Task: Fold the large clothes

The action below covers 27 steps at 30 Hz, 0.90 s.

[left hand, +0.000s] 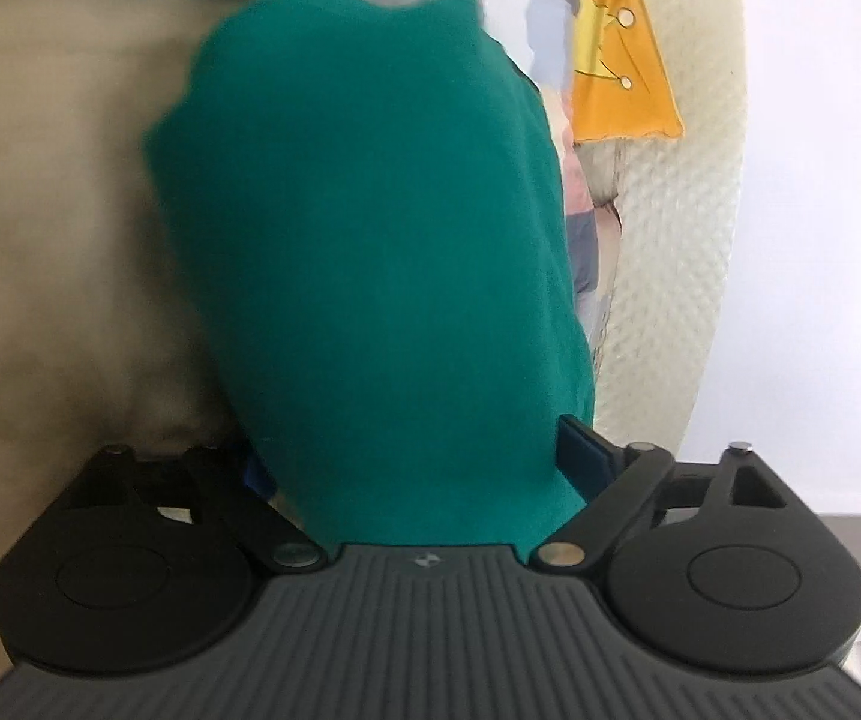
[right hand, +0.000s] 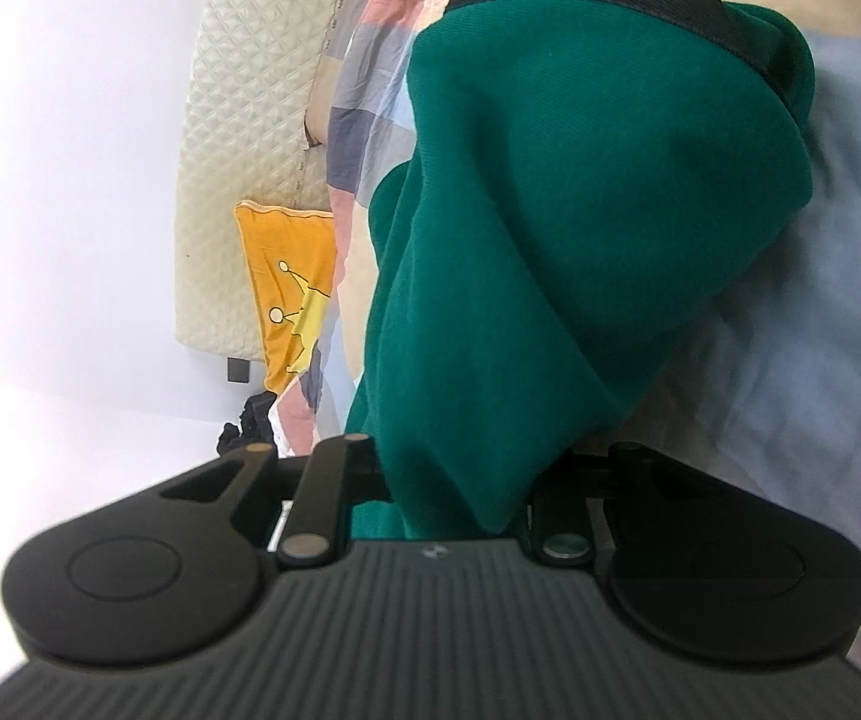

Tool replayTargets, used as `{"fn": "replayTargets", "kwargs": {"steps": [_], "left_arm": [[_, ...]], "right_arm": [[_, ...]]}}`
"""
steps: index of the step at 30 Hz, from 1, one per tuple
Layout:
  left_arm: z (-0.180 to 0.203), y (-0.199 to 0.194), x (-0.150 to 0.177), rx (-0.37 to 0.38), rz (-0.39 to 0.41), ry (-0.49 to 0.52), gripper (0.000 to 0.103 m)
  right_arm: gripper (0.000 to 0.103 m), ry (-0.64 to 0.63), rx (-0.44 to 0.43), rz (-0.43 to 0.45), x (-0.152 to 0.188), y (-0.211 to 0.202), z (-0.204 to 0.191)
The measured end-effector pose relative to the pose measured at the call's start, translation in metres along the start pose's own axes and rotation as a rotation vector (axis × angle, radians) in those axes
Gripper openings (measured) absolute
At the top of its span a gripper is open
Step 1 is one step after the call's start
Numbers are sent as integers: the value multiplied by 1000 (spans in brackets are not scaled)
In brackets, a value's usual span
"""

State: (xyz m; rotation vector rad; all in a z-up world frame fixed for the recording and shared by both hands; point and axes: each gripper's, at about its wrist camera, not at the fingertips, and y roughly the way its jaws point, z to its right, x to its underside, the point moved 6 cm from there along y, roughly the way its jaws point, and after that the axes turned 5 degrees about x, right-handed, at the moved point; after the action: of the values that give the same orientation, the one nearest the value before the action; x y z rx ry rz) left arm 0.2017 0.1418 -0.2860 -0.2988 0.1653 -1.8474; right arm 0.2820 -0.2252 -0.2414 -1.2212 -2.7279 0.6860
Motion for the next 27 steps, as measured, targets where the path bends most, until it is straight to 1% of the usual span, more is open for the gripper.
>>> {"fn": "replayTargets", "kwargs": {"steps": [2,3,5,6,8,10,11,14,17,22,24,25,27], "left_arm": [[1,6,-3,-27,4,10,83],[1,10,-4,-41,8,12,81],[6,15,-7,-74,15,42,68],[10,17,-7,-92,21,70,65],[18,19,-4,-115,25,128,53],[29,19,-1,-129,30,207,47],[38,19,1,-123,38,249,44],[68,19,10,-92,71,416,40],[89,15,18,-62,73,510,38],[112,7,34,-32,43,546,38],[119,-4,42,-28,26,547,38],[118,-15,37,-22,20,553,38],[127,-31,42,-18,6,571,38]], "right_arm": [[27,-6,9,-3,-1,4,-4],[27,-13,17,-6,-1,6,-4],[27,-24,32,-8,1,9,-6],[27,-26,34,-9,1,10,-6],[27,-36,36,-7,2,10,-7],[27,-50,35,-2,2,10,-9],[27,-60,31,2,3,8,-11],[26,-85,5,20,3,1,-19],[24,-100,-20,33,2,-10,-24],[24,-144,-34,32,3,-34,-33],[24,-168,-32,31,6,-44,-40],[24,-175,-35,33,8,-50,-42],[24,-193,-33,35,15,-62,-48]]}}
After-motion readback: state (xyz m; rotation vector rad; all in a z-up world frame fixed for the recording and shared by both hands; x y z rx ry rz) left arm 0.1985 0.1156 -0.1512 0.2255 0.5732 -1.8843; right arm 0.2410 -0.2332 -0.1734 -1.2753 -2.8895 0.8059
